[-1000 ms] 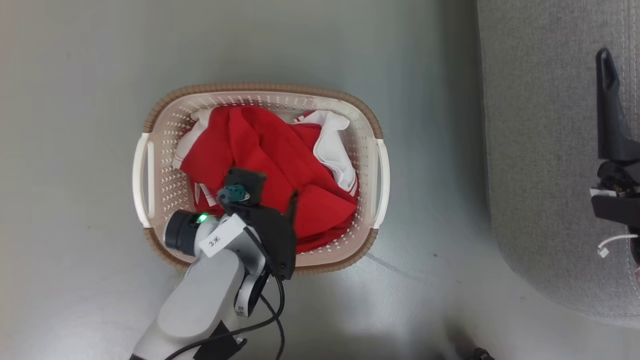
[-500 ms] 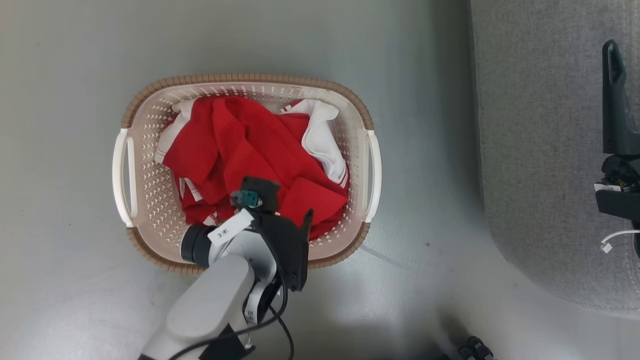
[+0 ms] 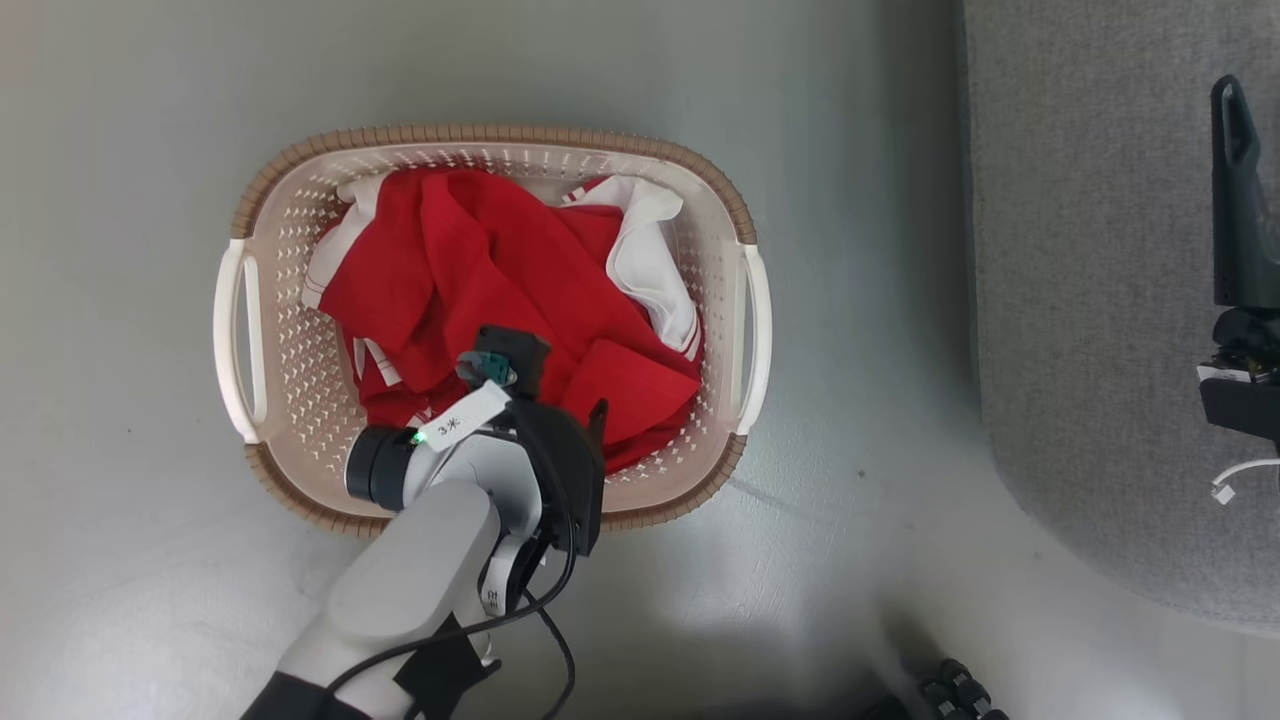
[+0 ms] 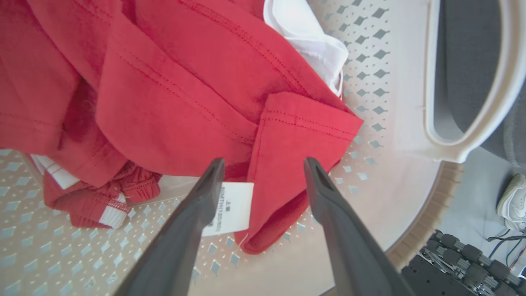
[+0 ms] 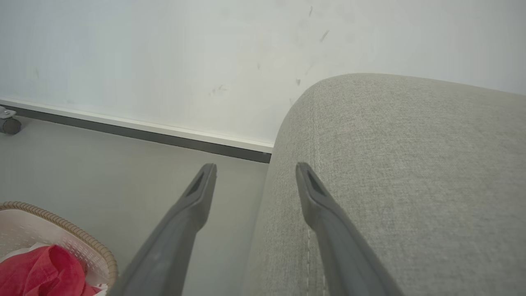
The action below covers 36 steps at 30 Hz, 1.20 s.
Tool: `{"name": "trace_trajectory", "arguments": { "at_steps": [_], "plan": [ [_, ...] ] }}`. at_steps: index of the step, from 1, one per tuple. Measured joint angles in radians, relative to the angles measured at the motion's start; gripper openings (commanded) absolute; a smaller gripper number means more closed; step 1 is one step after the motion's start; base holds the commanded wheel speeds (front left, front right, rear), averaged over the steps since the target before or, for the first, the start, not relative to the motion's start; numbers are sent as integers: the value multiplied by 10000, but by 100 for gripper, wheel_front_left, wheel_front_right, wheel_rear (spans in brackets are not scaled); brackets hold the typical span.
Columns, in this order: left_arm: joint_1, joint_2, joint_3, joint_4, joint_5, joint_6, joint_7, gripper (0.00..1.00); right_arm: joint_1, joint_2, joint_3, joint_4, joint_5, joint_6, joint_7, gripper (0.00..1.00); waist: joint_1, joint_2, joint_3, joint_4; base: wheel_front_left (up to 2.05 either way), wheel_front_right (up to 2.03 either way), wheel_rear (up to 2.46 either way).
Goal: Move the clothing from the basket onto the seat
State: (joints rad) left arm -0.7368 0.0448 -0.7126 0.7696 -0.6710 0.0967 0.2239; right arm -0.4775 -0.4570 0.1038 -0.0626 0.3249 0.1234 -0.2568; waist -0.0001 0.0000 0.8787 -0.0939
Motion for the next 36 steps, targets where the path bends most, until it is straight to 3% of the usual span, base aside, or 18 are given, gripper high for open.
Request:
{"name": "trace_trajectory", "arguments": {
  "at_steps": [33, 34, 36],
  "plan": [
    [-984, -8, -876, 1377, -15, -355, -75, 100, 28, -201, -115, -493, -90, 2, -58, 100, 0, 0, 634, -76, 0, 0, 0],
    [-988, -10, -903, 1394, -38, -359, -75, 88, 27, -201, -119, -500, -90, 2, -58, 100, 0, 0, 642, -76, 0, 0, 0],
    [-988, -8, -959, 1415, -130, -441, -125, 0, 27, -201, -134, -510, -90, 2, -59, 100, 0, 0, 655, -73, 0, 0, 0]
  ]
}}
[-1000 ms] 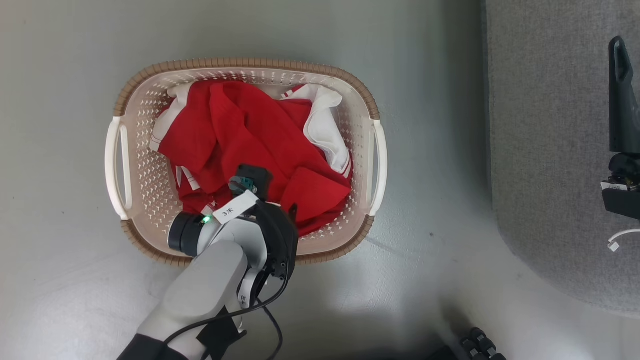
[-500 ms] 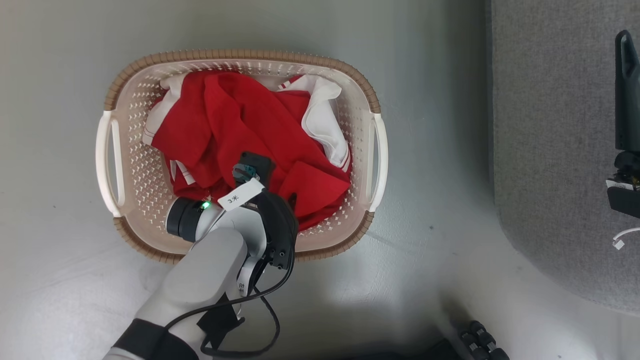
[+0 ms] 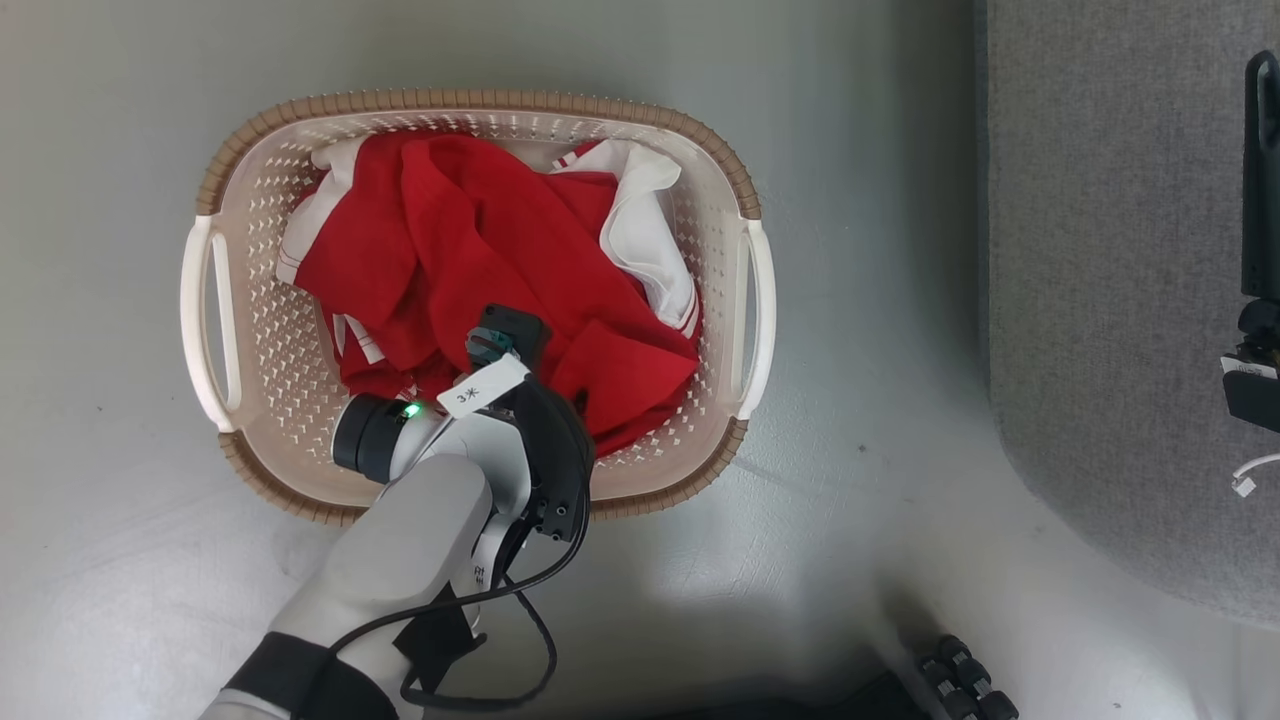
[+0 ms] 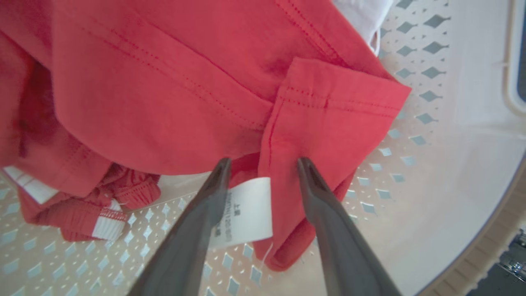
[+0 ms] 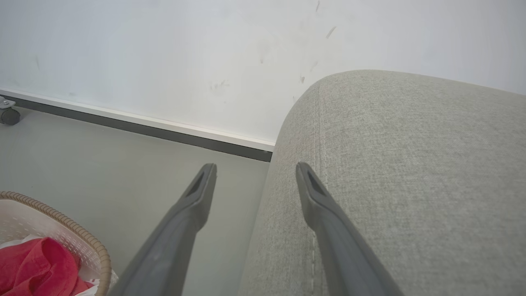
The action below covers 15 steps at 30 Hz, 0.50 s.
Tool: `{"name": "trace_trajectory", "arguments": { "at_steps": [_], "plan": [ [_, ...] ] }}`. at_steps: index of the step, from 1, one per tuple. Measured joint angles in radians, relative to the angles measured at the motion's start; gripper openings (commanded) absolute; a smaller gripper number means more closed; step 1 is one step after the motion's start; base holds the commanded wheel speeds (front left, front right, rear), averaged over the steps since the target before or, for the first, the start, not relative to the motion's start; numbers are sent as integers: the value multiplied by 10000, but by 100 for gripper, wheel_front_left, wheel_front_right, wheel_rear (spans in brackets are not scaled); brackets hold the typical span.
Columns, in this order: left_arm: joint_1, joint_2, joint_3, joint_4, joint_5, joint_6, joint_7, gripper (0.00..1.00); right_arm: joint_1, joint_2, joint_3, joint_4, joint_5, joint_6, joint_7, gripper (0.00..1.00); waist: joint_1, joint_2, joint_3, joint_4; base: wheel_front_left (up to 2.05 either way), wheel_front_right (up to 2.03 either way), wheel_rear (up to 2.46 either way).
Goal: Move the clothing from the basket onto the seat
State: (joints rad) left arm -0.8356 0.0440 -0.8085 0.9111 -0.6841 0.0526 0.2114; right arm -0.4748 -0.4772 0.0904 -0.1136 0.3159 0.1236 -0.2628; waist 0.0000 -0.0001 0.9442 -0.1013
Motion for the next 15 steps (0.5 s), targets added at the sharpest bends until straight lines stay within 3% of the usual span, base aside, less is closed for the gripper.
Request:
{"name": "trace_trajectory", "arguments": {
  "at_steps": [15],
  "plan": [
    [30, 0, -299, -92, -702, -426, -426, 0, -23, 8, 90, 343, -12, 0, -23, 100, 0, 1, -348, 117, 0, 0, 0]
  ]
}}
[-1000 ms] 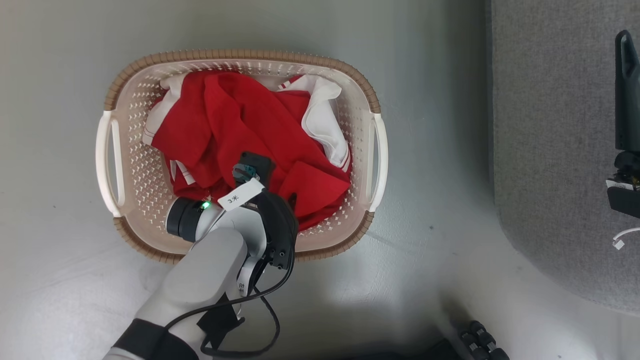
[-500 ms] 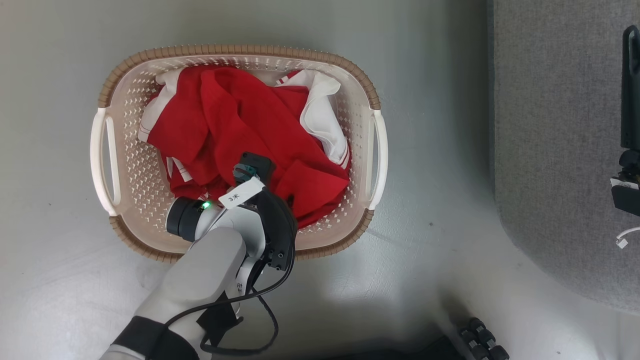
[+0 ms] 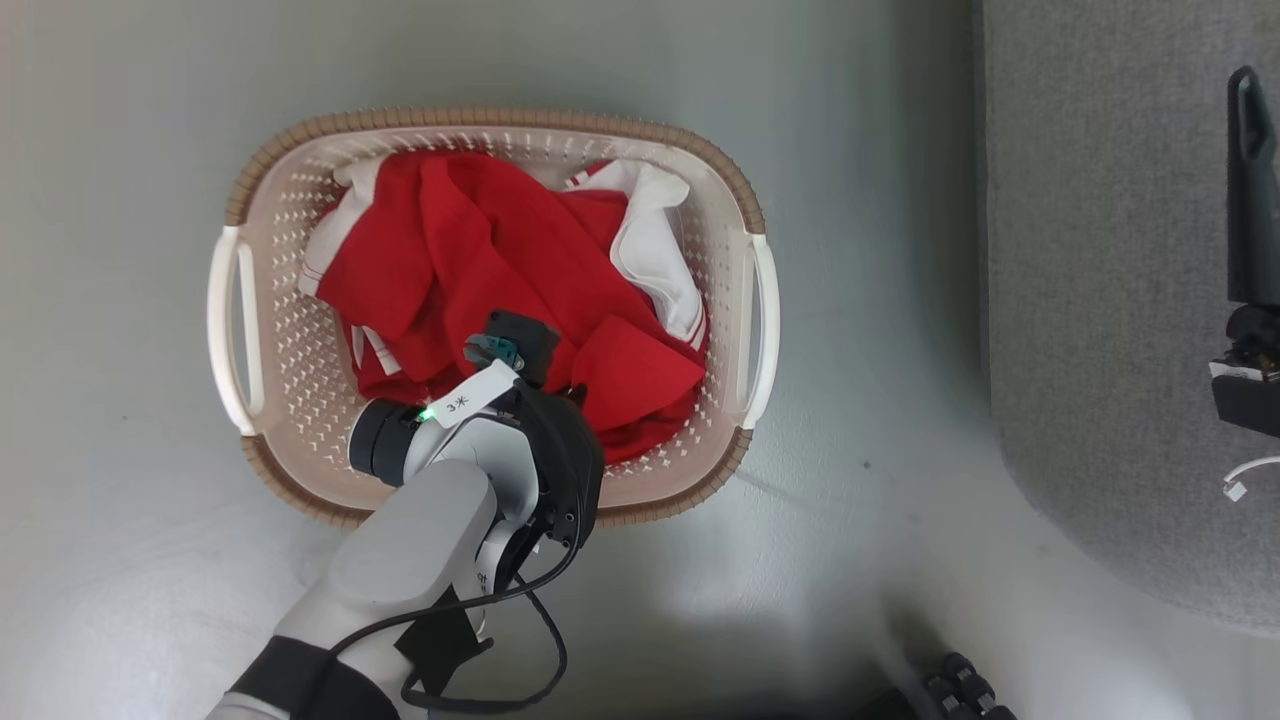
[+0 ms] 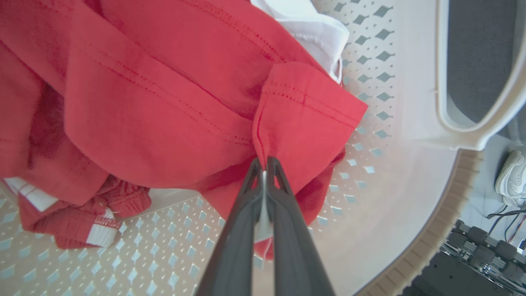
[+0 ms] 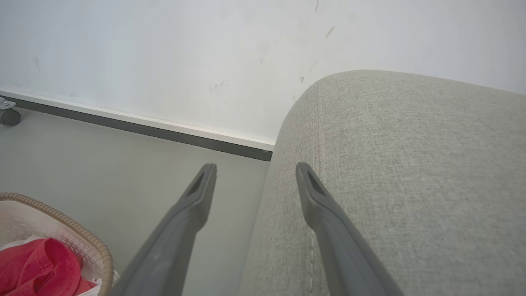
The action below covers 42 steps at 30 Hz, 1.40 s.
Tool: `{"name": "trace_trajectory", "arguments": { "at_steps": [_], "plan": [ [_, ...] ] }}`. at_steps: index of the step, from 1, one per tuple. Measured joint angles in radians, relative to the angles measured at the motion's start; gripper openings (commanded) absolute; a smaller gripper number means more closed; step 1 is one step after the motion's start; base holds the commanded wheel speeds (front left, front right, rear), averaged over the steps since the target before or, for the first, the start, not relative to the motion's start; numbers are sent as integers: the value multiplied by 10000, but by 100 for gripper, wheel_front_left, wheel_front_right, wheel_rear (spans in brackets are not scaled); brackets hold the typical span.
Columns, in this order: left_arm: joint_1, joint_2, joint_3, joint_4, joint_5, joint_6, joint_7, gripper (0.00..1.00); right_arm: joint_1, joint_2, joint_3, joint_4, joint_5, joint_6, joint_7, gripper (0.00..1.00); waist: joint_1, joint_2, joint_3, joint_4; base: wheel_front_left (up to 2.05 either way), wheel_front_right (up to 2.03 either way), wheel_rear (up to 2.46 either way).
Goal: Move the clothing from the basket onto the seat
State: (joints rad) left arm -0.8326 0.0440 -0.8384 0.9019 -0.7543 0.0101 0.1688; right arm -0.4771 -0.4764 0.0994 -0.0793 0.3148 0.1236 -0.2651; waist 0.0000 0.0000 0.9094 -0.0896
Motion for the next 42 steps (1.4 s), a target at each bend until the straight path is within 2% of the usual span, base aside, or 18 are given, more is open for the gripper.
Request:
{"name": "trace_trajectory", "arguments": {
  "at_steps": [14, 29, 33, 42],
  "plan": [
    [707, -6, 25, -207, -1011, -290, -1039, 0, -4, 146, 675, 428, -86, 10, 8, 100, 0, 0, -1139, 157, 0, 0, 0],
    [1757, -10, 608, -989, -1906, -556, -3248, 0, 953, 280, 1300, 1241, -144, 10, 12, 100, -1, -1, -3150, 615, 0, 0, 0],
    [2014, 46, 951, -1177, -1956, -640, -3883, 0, 1114, 355, 1659, 1319, -184, 10, 12, 100, -1, 0, -3710, 803, 0, 0, 0],
    [2477, 314, 1110, -2146, -1904, -784, -4086, 0, 1710, 514, 2884, 1724, -270, 10, 13, 100, 0, -1, -4996, 1297, 0, 0, 0]
  ]
}}
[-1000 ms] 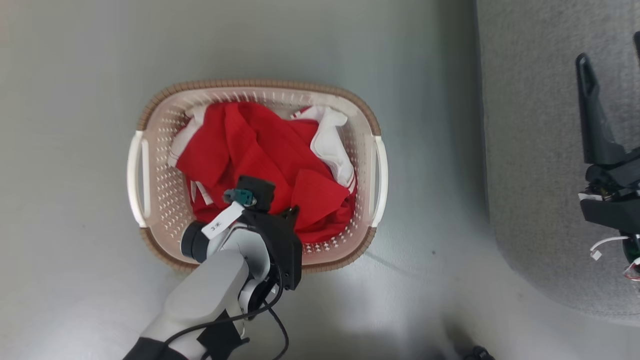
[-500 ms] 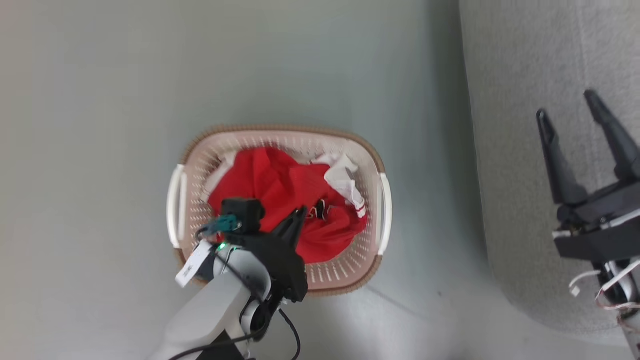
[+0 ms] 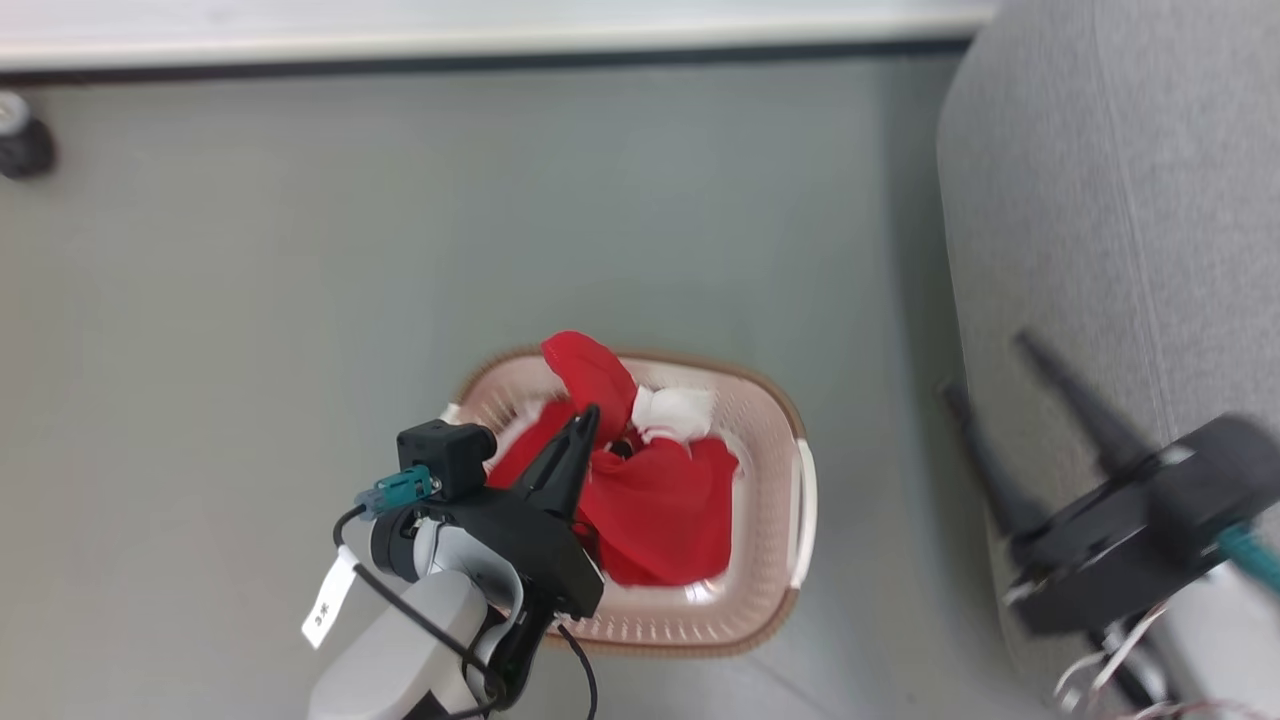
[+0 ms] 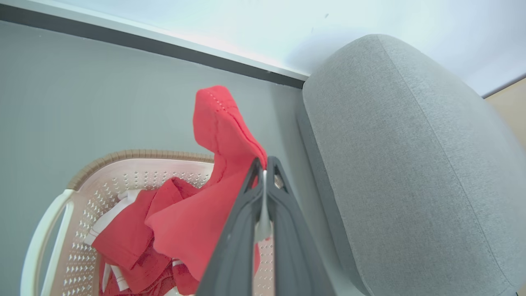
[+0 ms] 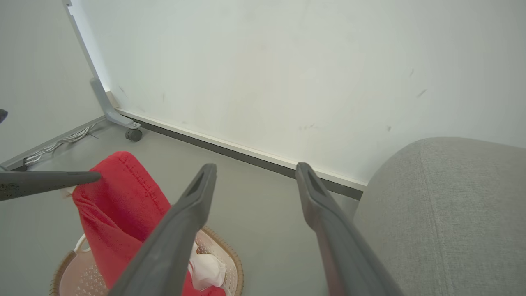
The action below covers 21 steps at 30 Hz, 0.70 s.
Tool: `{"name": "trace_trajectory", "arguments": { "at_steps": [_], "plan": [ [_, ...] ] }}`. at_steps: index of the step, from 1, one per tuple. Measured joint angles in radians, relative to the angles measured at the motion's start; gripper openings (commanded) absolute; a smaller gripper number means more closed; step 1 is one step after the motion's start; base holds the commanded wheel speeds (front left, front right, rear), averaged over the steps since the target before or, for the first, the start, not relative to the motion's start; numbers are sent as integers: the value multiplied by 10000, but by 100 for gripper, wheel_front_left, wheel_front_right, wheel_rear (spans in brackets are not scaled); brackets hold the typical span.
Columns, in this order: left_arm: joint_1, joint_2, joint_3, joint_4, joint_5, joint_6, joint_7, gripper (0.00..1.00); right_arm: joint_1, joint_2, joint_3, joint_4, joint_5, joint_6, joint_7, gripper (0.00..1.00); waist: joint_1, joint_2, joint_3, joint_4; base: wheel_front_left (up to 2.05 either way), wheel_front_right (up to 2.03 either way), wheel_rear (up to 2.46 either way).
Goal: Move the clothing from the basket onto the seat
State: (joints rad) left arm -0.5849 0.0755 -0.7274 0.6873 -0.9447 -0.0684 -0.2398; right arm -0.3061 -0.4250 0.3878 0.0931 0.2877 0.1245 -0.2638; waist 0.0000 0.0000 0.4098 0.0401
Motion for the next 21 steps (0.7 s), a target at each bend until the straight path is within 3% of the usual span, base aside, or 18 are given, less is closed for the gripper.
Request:
{"name": "trace_trajectory", "arguments": {
  "at_steps": [11, 21],
  "plan": [
    [742, 491, -69, -1778, 408, -23, -84, 0, 334, 694, 1657, 493, -67, 2, 69, 100, -1, 0, -1489, 513, 0, 0, 0],
    [1253, 779, -385, -4543, 976, 182, -94, 0, 272, 1164, 2401, 708, -15, 2, 69, 100, -2, 0, -2739, 832, 0, 0, 0]
  ]
}}
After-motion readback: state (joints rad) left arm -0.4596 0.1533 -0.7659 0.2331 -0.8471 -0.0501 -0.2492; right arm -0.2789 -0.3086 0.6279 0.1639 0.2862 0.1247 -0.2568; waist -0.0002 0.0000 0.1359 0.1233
